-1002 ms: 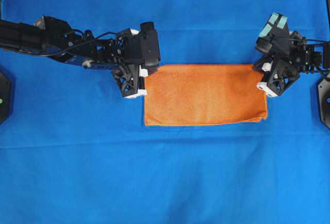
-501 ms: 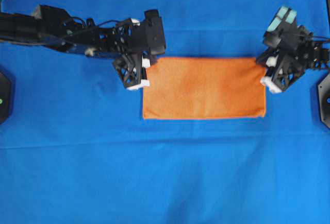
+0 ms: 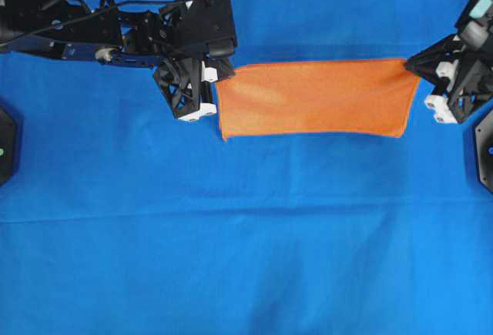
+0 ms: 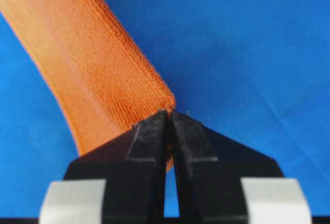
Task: Fold the orange towel.
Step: 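Lift the strip and rotate it upright, right gripper moving to the far side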
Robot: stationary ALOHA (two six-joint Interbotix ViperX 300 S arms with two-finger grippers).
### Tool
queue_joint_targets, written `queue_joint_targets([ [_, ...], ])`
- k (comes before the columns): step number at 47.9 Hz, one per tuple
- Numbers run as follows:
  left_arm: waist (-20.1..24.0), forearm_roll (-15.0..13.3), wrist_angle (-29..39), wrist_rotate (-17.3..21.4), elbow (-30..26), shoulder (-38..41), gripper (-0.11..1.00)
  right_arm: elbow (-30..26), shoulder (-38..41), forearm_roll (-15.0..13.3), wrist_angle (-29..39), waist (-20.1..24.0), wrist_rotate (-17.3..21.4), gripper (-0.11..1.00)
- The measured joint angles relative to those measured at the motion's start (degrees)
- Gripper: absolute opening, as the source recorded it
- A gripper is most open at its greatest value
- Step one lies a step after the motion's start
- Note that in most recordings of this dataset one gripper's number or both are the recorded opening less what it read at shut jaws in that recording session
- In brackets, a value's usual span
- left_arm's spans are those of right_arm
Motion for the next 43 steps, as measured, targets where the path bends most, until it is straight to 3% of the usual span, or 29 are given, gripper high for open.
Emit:
queue_joint_targets([
  [8, -0.9, 0.1, -0.7, -0.3, -0.2, 0.0, 0.01, -0.1, 1.2, 0.0, 0.0, -0.1, 0.0, 0.02],
  [17, -5.3, 0.1, -4.2, -0.3, -0.2, 0.0, 0.01, -0.3, 4.6, -0.9, -1.6, -2.3, -0.2, 0.02],
  [30, -12.7, 0.1, -11.8, -0.3, -1.5, 1.1, 0.01, -3.3, 10.1, -5.4, -8.1, -10.5, 0.0, 0.02],
  [43, -15.6, 0.1, -17.9, 0.1, -7.2, 6.2, 0.01, -10.7, 19.8, -9.1, -15.6, -15.5, -0.7, 0.02],
])
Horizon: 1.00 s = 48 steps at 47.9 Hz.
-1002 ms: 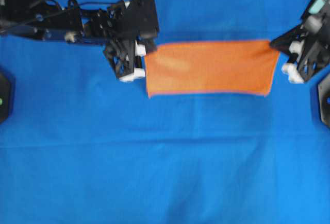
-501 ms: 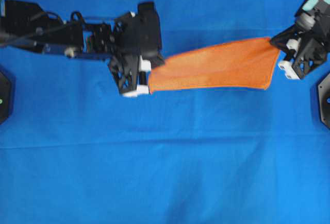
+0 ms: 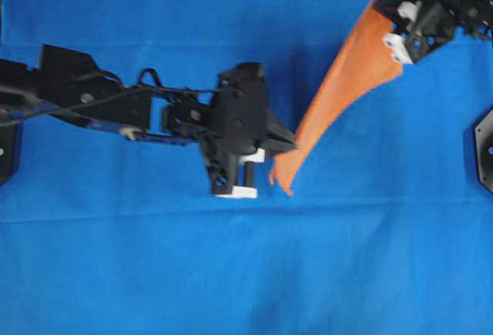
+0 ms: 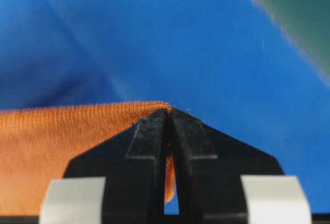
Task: Fold the orange towel.
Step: 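Lift the strip and rotate it upright, right gripper moving to the far side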
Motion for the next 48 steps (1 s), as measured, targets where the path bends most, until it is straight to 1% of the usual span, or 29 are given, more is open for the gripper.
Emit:
queue_joint_targets([
  [12, -0.5, 0.2, -1.3, 0.7, -6.2, 4.7, 0.01, -10.2, 10.4, -1.6, -1.4, 0.0, -0.1, 0.02],
  [17, -0.4, 0.2, -1.3, 0.8, -7.6, 5.8, 0.01, -12.7, 13.0, -1.8, -1.3, 0.1, -0.1, 0.02],
  [21, -0.4, 0.3, -1.3, 0.8, -7.9, 6.2, 0.01, -13.5, 13.8, -1.8, -1.3, 0.2, -0.1, 0.02],
  [28, -0.3, 0.2, -1.7, 0.8, -8.0, 6.3, 0.01, -13.6, 13.8, -2.1, -0.9, 0.2, -0.1, 0.02],
  [34, -0.4, 0.2, -4.1, 0.8, -9.1, 7.6, 0.01, -12.6, 12.6, -2.1, 0.1, 0.2, -0.1, 0.02],
  [41, -0.4, -0.1, -7.3, 2.8, -12.7, 11.3, 0.01, -9.6, 9.3, -2.2, 0.7, -0.4, -0.1, 0.02],
  [48, -0.5, -0.1, -7.9, 4.5, -19.0, 16.3, 0.01, -6.2, 4.8, -2.2, 0.9, -1.7, -0.1, 0.02],
])
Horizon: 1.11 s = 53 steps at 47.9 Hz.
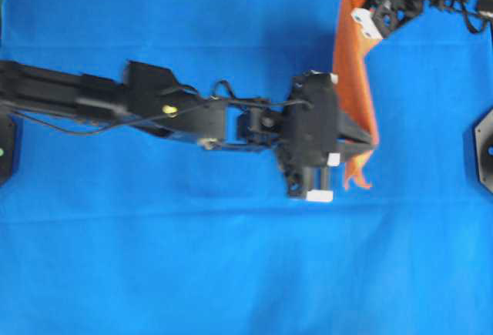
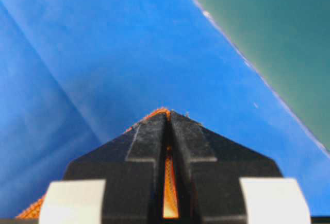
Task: Fold the orange towel.
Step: 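Lift the strip and rotate it upright, right gripper moving to the far side, then lay the strip vertically on the table and release both grippers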
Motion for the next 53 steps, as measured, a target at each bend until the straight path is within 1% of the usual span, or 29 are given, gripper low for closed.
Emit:
queue_joint_targets([
  [7, 0.2, 0.0, 0.1, 0.2, -5.2, 3.6, 0.01, 1.5, -2.2, 0.0, 0.2, -0.4, -0.2, 0.02],
  [10, 0.2, 0.0, 0.4, 0.0, -6.0, 4.4, 0.01, 1.6, -1.9, 0.0, 0.2, -0.4, -0.2, 0.02],
  [15, 0.2, 0.0, 0.8, -1.0, -5.4, 4.6, 0.01, 0.9, 0.4, 0.0, -0.2, -0.4, -0.4, 0.02],
  [19, 0.3, 0.0, 0.9, -1.8, -2.8, 4.4, 0.01, -0.6, 3.3, 0.0, -0.9, -0.3, -0.9, 0.02],
  [26, 0.2, -0.1, 0.0, -2.9, 4.7, 1.8, 0.01, -5.4, 11.1, 0.0, -3.3, 1.8, -1.8, 0.02],
  [34, 0.2, -0.2, -2.7, -7.1, 14.7, -2.6, 0.01, -11.7, 19.2, -0.1, -4.6, 4.1, -2.1, 0.02],
  [41, 0.0, -0.3, -5.6, -9.8, 21.8, -5.4, 0.01, -15.3, 22.7, -0.7, -4.7, 5.3, -2.6, 0.02],
  [46, 0.0, -0.2, -7.2, -10.3, 25.0, -6.9, 0.01, -17.0, 23.9, -1.0, -4.7, 5.7, -3.3, 0.02],
  [53, 0.0, -0.2, -8.2, -10.3, 26.0, -7.1, 0.01, -17.5, 24.5, -1.1, -5.0, 5.8, -3.5, 0.02],
])
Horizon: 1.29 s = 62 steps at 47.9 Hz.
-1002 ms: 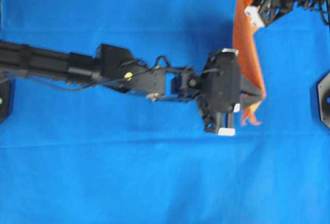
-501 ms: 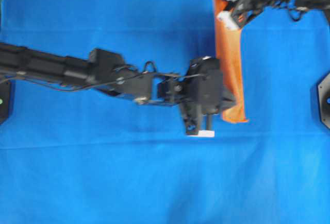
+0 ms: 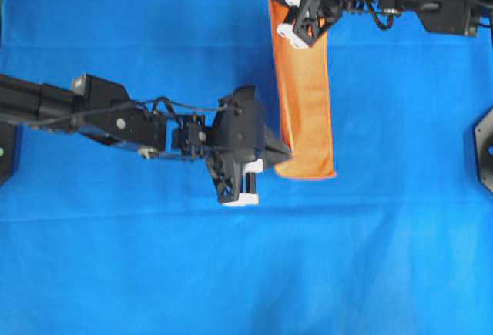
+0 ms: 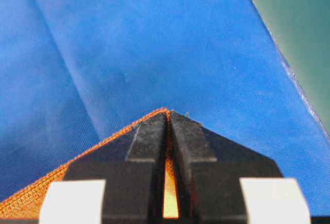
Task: Fold the orange towel.
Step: 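Lay the strip vertically on the table and release both grippers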
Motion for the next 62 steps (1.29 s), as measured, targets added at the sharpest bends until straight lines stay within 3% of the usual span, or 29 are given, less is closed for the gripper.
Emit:
queue_joint_targets([
  [16, -0.1, -0.1, -0.3, 0.0, 0.0, -0.1, 0.02, 0.0, 1.0, 0.0, -1.0, 0.2, 0.1, 0.02],
  [19, -0.1, -0.1, -0.3, -0.1, 0.0, -0.1, 0.05, 0.0, 1.3, 0.0, -1.0, 0.2, 0.1, 0.02],
  [23, -0.3, 0.0, -0.2, -0.1, 0.0, -0.1, 0.18, 0.0, 1.8, 0.0, -1.0, 0.1, 0.1, 0.03],
  [25, -0.6, -0.1, -0.2, -0.1, 0.0, -0.1, 0.25, 0.0, 1.8, 0.0, -1.0, 0.0, 0.1, 0.1],
  [32, -2.1, 0.0, 0.2, -0.1, 0.0, -0.1, 0.52, -0.1, 1.8, 0.0, -1.1, -0.3, -0.1, 0.54],
  [36, -2.5, 0.0, 0.4, -0.1, 0.0, -0.1, 0.66, -0.1, 1.8, -0.1, -1.1, -0.5, -0.4, 0.67],
  [42, -2.3, 0.0, 2.5, 0.2, 0.1, -0.3, 0.72, -0.1, 1.8, -0.1, -1.1, -0.5, -0.4, 0.58],
  [55, -0.8, 0.0, 13.9, 0.5, 2.5, -9.3, 0.69, 2.5, -1.6, -0.1, -0.8, -0.4, -0.4, 0.59],
  [62, -0.2, 0.0, 15.7, 0.7, 5.5, -15.6, 0.69, 5.7, -6.8, -0.1, -0.8, -0.4, -0.4, 0.59],
])
